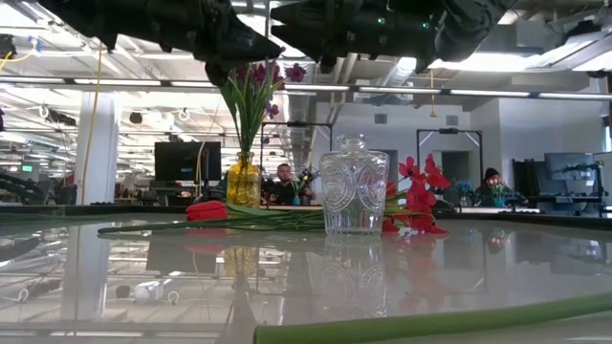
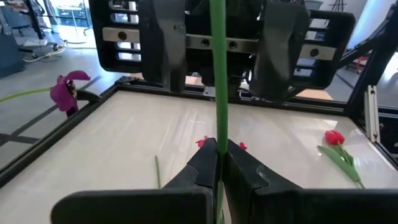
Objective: Sort flowers into vase by color
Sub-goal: Put the purple flower into the yellow vase
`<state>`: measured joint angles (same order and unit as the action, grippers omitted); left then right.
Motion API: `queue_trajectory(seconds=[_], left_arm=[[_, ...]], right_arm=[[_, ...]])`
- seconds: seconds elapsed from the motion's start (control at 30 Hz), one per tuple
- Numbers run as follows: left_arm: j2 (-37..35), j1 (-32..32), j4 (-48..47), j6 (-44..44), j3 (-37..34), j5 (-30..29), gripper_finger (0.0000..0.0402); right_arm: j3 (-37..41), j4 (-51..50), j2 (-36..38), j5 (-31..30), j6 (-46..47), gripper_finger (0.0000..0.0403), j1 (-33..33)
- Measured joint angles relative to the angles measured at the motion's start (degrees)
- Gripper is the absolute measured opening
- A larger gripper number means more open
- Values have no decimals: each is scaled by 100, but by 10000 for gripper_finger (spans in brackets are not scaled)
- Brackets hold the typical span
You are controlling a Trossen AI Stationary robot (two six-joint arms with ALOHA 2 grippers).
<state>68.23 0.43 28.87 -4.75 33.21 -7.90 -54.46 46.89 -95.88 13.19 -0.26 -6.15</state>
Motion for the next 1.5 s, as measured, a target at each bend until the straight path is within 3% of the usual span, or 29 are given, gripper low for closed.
queue_trajectory(seconds=[0.17,0.4,0.57,0.83,1.0,1.13,1.27,1.37,1.47,1.5], left_arm=[[216,0,22,-50,0,0,0],[504,2,218,-154,0,0,0],[501,2,214,-192,0,0,0],[495,6,186,-195,0,-26,5],[395,0,-297,-154,0,-419,36],[20,9,-989,-111,2,-503,77],[-485,0,-1922,-85,2,-716,116],[-784,2,-2602,-96,2,-1455,132],[-876,22,-3141,-173,0,-2382,136],[-864,44,-3225,-195,0,-2607,137]], right_arm=[[0,18,0,15,-69,232,0],[0,-4,0,17,-130,214,11],[0,-65,0,17,-130,164,11],[0,-66,0,-90,-161,21,0],[68,-267,186,-111,-290,21,-31],[488,-120,825,-170,-332,17,-176],[1281,396,1552,-778,-342,17,-430],[1895,1099,1892,-1520,-280,17,-668],[2195,1853,1776,-2469,-142,17,-892],[2203,2108,1611,-2520,-60,17,-976]])
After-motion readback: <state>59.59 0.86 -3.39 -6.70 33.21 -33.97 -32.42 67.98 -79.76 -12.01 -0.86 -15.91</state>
